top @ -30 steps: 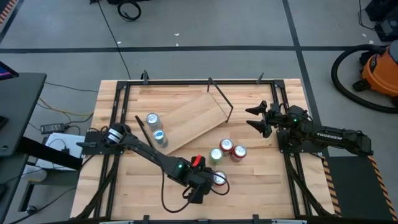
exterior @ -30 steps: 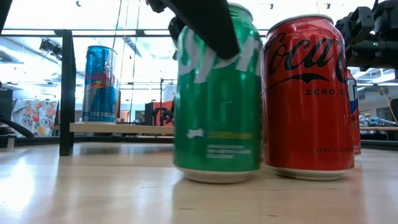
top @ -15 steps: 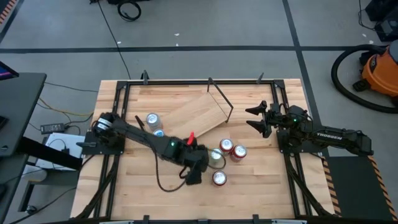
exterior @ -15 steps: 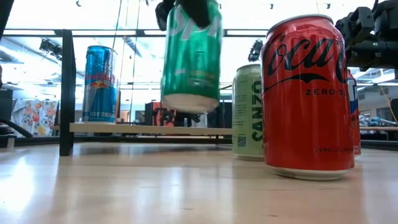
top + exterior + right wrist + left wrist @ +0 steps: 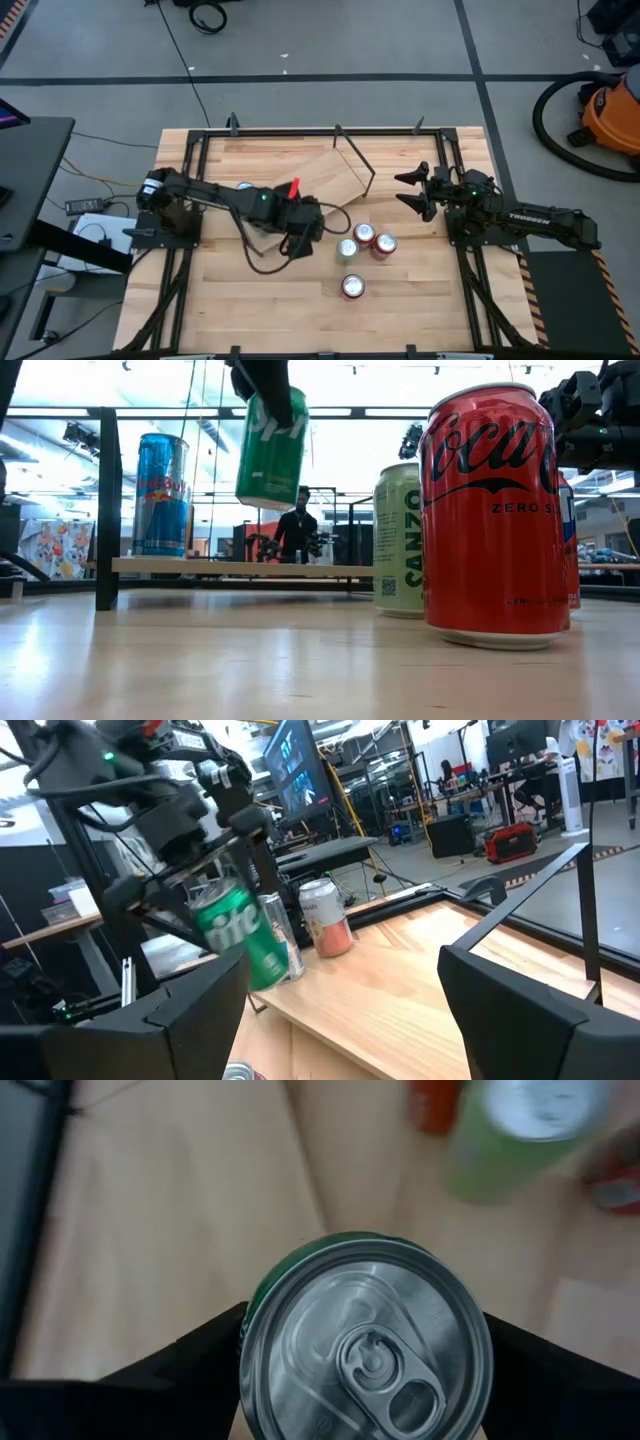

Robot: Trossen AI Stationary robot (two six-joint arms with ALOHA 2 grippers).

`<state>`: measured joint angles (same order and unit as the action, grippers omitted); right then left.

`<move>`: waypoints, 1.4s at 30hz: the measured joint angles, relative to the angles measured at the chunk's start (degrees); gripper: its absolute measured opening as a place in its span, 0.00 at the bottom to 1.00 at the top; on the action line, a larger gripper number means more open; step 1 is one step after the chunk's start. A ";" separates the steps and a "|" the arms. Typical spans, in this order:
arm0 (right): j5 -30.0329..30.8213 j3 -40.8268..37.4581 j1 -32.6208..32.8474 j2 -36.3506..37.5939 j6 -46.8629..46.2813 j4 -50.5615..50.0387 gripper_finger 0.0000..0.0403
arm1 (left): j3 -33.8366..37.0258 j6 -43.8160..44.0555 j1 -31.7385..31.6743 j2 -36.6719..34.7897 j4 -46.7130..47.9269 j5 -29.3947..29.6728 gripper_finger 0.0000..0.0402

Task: Place canned beverage on shelf
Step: Put the green soda can on the shelf

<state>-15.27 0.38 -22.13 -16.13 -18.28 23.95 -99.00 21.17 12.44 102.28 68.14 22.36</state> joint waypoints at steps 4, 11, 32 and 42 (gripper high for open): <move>-0.06 0.00 0.02 -0.28 0.02 0.26 0.83 | 0.00 -1.63 -1.62 -0.40 1.38 1.81 0.77; -0.94 0.00 0.00 -0.36 -0.14 0.50 0.83 | 0.02 -4.25 -4.35 -0.57 4.06 3.07 0.77; -2.44 0.00 0.02 -0.38 -1.05 0.59 0.83 | 0.07 -5.97 -9.43 -4.49 8.43 8.27 0.77; -2.44 0.00 0.02 -0.38 -1.10 0.59 0.83 | 0.07 -7.39 -12.50 -6.91 7.24 9.28 0.77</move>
<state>-17.72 0.38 -22.11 -16.51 -19.38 24.53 -98.94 13.78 -0.06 95.37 75.39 31.65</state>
